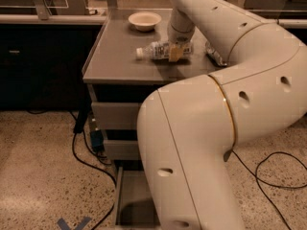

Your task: Pick blue plastic bottle from bottom drawer and place on counter

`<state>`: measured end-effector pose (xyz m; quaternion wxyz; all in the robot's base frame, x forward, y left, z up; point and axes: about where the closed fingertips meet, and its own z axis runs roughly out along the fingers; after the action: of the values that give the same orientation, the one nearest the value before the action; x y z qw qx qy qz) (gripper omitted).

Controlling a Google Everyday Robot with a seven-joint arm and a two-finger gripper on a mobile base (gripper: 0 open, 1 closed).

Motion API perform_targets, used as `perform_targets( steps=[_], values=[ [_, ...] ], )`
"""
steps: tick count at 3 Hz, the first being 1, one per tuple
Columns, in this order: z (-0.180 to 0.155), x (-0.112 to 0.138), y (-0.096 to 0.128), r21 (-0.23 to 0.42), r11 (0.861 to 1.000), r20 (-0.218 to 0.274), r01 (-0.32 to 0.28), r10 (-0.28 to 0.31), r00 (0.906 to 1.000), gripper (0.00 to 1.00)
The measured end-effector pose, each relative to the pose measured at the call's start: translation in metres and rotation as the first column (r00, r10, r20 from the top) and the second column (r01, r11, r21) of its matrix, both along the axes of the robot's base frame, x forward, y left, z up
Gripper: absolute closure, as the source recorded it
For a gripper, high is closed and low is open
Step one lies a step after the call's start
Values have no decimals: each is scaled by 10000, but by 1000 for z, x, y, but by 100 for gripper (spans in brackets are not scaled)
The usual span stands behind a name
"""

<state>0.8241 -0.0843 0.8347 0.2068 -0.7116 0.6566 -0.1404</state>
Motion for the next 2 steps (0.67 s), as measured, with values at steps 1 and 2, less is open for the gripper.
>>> perform_targets(
  steps=[1,2],
  values=[
    [0,0,0,0,10000,0,0,0,10000,73],
    [0,0,0,0,10000,-1,0,0,10000,49]
  ],
)
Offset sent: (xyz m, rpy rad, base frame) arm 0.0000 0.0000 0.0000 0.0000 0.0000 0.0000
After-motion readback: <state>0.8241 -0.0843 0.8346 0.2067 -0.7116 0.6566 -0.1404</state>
